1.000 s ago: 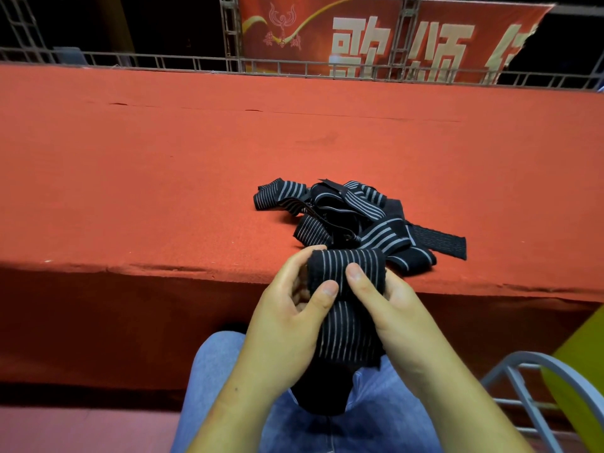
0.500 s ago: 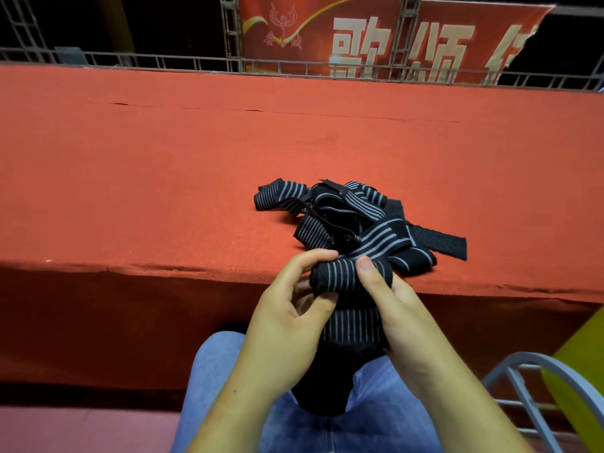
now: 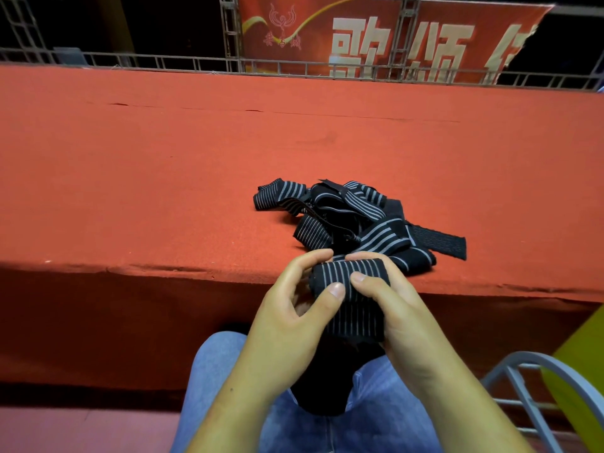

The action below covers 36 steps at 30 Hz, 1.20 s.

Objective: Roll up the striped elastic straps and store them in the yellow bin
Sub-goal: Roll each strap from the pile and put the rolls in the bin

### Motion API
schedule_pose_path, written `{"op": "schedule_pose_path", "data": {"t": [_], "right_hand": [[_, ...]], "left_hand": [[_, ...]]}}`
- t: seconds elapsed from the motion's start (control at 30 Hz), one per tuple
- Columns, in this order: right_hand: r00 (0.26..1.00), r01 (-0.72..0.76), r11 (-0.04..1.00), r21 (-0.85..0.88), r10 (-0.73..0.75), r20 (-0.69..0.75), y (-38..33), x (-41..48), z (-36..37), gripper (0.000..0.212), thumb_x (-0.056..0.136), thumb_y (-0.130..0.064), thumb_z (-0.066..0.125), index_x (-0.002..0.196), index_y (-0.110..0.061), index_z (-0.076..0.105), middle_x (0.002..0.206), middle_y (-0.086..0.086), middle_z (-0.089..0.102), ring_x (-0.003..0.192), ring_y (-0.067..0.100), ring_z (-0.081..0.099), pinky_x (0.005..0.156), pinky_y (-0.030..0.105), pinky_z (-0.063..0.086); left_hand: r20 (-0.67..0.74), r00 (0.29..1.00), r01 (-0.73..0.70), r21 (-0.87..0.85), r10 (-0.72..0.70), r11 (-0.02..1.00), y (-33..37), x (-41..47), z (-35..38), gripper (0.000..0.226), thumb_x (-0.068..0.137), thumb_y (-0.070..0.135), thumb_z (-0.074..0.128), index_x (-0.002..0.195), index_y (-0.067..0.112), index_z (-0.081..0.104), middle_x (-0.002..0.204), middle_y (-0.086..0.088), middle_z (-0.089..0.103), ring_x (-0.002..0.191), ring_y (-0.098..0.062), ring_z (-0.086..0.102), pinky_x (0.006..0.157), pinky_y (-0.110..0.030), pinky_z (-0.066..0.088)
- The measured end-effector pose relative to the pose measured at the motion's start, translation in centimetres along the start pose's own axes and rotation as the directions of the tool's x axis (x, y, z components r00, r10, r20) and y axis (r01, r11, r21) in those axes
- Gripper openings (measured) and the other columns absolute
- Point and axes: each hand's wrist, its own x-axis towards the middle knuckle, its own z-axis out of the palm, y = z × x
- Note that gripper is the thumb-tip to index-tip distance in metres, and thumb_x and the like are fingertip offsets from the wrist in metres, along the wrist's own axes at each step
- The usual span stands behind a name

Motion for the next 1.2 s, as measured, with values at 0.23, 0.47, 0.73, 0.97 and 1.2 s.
{"op": "schedule_pose_path", "data": {"t": [0.23, 0.47, 0.73, 0.97, 1.2], "right_hand": [[0.998, 0.024, 0.999, -0.036, -0.022, 0.053, -0.1, 0.0, 0.1, 0.047, 0.081, -0.022, 0.065, 0.124, -0.039, 0.069, 0.119, 0.01, 0.077, 0.117, 0.036, 0.072, 0.108, 0.061, 0.052], [0.998, 0.065, 0.992, -0.106, -0.063, 0.02, 0.4, 0.1, 0.4, 0.051, 0.08, -0.058, 0.075, 0.129, -0.051, 0.064, 0.13, -0.004, 0.074, 0.125, 0.02, 0.069, 0.114, 0.056, 0.048], [0.981, 0.193, 0.954, -0.23, -0.196, 0.014, -0.5, -0.4, 0.5, 0.03, 0.099, -0.027, 0.072, 0.124, -0.042, 0.066, 0.118, -0.021, 0.075, 0.111, -0.001, 0.071, 0.092, 0.016, 0.053], [0.976, 0.216, 0.943, -0.253, -0.218, 0.019, -0.6, -0.5, 0.4, 0.034, 0.099, -0.019, 0.072, 0.124, -0.041, 0.066, 0.115, -0.028, 0.073, 0.108, -0.005, 0.07, 0.086, 0.007, 0.049], [0.987, 0.158, 0.981, -0.113, -0.154, 0.039, -0.6, -0.4, 0.4, 0.037, 0.095, -0.013, 0.075, 0.124, -0.036, 0.069, 0.112, -0.001, 0.079, 0.102, 0.012, 0.076, 0.085, 0.028, 0.061]], "left_hand": [[-0.075, 0.997, 0.009, 0.028, -0.006, 1.0, -0.3, 0.3, -0.1, 0.033, 0.099, 0.014, 0.067, 0.128, 0.028, 0.065, 0.115, 0.019, 0.074, 0.109, 0.002, 0.068, 0.087, -0.01, 0.049], [-0.092, 0.996, 0.02, 0.016, -0.019, 1.0, -0.5, 0.3, -0.2, 0.04, 0.095, 0.003, 0.069, 0.127, 0.027, 0.066, 0.114, 0.015, 0.075, 0.105, -0.004, 0.072, 0.084, -0.014, 0.054], [-0.078, 0.996, 0.044, 0.015, -0.043, 0.999, -1.0, 0.8, -0.2, 0.04, 0.091, 0.032, 0.076, 0.129, 0.029, 0.064, 0.117, 0.016, 0.074, 0.111, -0.005, 0.07, 0.092, -0.02, 0.055], [-0.051, 0.997, 0.055, 0.013, -0.055, 0.998, -1.3, 0.8, -0.3, 0.033, 0.096, 0.025, 0.073, 0.128, 0.028, 0.065, 0.117, 0.005, 0.076, 0.107, -0.029, 0.072, 0.098, -0.041, 0.059], [-0.084, 0.994, 0.064, -0.009, -0.064, 0.998, -1.2, 0.7, -0.5, 0.037, 0.096, 0.01, 0.071, 0.13, 0.026, 0.064, 0.114, 0.002, 0.075, 0.099, -0.016, 0.075, 0.084, -0.029, 0.06]]}}
